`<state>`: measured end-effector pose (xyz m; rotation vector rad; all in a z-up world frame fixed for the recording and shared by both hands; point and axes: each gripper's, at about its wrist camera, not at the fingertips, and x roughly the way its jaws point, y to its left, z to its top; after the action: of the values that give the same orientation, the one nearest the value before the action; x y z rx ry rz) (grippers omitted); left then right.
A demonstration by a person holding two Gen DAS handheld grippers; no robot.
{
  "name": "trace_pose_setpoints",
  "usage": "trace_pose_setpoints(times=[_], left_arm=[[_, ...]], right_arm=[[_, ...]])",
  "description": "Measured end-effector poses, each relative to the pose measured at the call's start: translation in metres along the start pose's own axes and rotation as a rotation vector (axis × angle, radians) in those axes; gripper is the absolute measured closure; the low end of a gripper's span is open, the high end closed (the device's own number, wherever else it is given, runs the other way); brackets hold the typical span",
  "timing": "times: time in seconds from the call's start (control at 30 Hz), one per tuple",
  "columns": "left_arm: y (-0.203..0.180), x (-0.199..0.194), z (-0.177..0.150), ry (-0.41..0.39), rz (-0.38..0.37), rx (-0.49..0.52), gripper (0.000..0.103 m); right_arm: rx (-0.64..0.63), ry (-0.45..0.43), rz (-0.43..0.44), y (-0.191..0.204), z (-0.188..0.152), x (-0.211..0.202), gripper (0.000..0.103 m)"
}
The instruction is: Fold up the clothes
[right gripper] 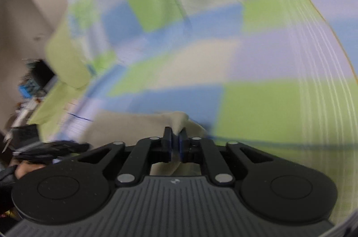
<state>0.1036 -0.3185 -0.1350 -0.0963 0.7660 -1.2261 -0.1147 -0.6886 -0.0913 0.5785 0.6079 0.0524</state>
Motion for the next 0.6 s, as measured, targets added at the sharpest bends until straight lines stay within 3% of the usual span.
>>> trace_pose_setpoints(times=[0.1, 0.23, 0.43, 0.6], left_arm=[[0.003, -0.003, -0.001, 0.0, 0.002, -0.003, 0.093], [-0.002, -0.014, 0.002, -0.022, 0.031, 0.018, 0.092], [-0.037, -0.039, 0.016, -0.031, 0.071, 0.207, 0.092], [-0.078, -0.017, 0.037, 0.025, -0.084, 0.364, 0.091]], right_arm=[[0.043, -0.059, -0.012, -0.005, -0.008, -0.011, 0.083], [0.085, -0.127, -0.031, 0.0, -0.02, -0.039, 0.08], [0.067, -0.141, 0.052, 0.026, -0.059, -0.081, 0.065], [0.011, -0.037, 0.113, 0.032, -0.087, -0.091, 0.063]])
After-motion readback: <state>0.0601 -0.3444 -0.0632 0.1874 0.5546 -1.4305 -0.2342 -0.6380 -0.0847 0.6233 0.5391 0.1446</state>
